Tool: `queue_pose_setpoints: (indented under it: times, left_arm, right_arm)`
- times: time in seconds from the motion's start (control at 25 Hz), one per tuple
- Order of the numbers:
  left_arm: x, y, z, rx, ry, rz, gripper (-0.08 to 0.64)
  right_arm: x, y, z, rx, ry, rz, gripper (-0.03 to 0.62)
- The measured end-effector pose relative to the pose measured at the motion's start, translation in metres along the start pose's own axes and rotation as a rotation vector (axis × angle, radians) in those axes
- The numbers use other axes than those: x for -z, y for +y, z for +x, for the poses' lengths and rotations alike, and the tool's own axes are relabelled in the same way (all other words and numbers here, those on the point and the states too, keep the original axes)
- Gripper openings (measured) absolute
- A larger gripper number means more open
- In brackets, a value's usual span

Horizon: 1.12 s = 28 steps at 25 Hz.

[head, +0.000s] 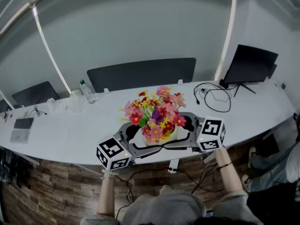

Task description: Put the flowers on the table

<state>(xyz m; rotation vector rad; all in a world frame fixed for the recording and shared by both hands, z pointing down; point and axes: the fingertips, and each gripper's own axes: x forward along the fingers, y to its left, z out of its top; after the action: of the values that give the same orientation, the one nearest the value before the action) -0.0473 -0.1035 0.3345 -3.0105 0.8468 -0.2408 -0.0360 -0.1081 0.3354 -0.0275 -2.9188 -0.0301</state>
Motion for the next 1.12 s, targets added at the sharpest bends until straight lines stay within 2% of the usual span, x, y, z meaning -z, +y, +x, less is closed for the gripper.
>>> queue_pose_setpoints:
  times: [0.56, 0.84, 1.12]
  left_arm:
    - [0.000, 0.062, 0.047, -0.044, 0.015, -0.031, 0.449]
    - [0.007, 0.086, 0.050, -0.069, 0.016, -0.054, 0.449]
    - [0.019, 0.106, 0.046, -0.053, 0.019, -0.071, 0.449]
  right_arm:
    - [0.007, -0.077, -0.007, -0.052, 0.025, 0.013, 0.456]
    - [0.011, -0.100, 0.005, -0.079, 0.036, 0.023, 0.456]
    - [0.018, -0.114, 0.022, -0.067, 0.027, 0.047, 0.456]
